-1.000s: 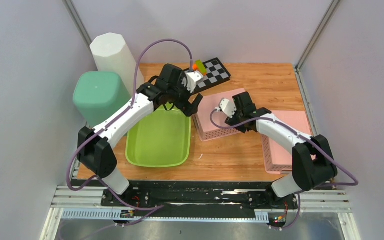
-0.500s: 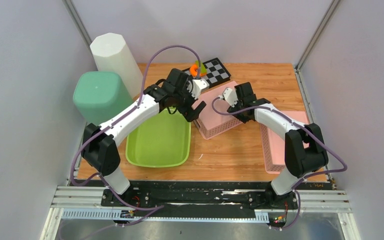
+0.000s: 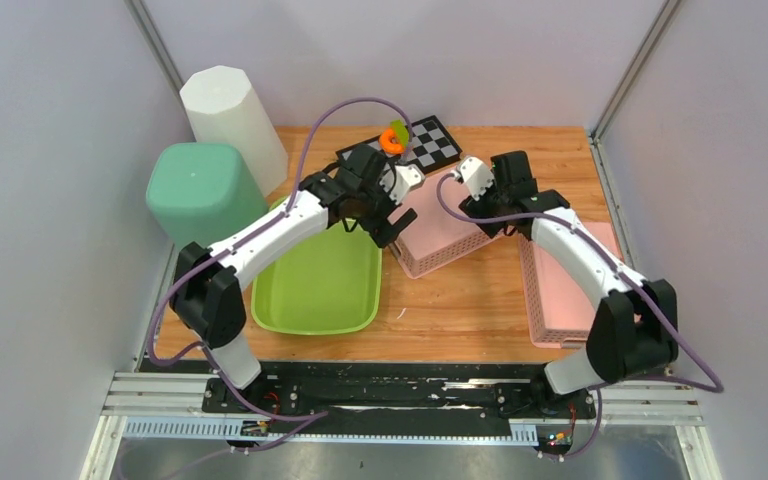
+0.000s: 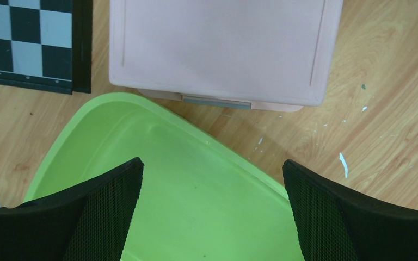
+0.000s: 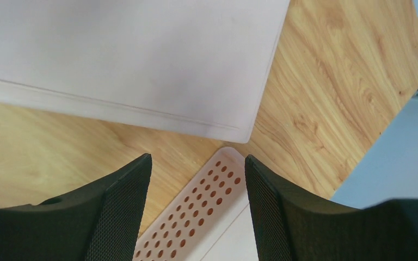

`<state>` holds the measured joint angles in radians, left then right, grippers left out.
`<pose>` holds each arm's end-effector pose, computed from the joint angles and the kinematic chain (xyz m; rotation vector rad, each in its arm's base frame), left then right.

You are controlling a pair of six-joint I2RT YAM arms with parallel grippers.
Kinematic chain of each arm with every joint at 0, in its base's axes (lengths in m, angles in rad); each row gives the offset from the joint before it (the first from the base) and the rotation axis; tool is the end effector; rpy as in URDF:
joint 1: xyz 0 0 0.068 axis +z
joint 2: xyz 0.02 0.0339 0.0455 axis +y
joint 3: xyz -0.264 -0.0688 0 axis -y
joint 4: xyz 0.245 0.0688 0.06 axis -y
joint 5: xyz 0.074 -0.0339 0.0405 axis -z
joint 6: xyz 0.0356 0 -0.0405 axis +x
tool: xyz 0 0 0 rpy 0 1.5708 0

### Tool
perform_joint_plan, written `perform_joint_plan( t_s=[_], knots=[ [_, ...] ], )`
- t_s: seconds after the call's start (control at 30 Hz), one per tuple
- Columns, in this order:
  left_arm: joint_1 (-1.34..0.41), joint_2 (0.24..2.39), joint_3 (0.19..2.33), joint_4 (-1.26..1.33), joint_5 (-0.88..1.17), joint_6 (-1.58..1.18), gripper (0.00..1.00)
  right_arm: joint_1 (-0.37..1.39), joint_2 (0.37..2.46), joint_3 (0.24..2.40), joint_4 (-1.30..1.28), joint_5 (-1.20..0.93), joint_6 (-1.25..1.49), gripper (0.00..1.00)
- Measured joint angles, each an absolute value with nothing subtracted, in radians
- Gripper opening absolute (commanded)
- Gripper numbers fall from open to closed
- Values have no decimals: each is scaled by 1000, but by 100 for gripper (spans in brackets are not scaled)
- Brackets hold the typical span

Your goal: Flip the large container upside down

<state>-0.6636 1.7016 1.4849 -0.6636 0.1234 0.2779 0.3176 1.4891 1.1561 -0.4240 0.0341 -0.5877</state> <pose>0.2937 -0.2352 0.2969 1.1683 2.1747 -0.3198 0.3132 0.1017 0.2780 -1.0052 2.1062 -0.1748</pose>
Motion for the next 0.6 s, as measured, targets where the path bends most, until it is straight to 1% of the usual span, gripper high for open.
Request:
perform_joint_plan(
  t_s=[0.13,0.27,0.37,0.43,0.6],
  knots=[
    [-632,1657,1489,-661,139,247,100,356,1394,1182,-448,-72,-533,66],
    [-546,1552,1493,-657,179,224,100,457,1380,1208,-446,-105,-495,66],
    [-470,1428,1493,-653,200,223,100,555,1420,1227,-437,-105,-468,66],
    [-442,1385,1491,-651,207,224,100,610,1467,1243,-429,-99,-454,66],
    [-381,1272,1419,-642,228,231,100,685,1607,1307,-411,-64,-410,66]
  ],
)
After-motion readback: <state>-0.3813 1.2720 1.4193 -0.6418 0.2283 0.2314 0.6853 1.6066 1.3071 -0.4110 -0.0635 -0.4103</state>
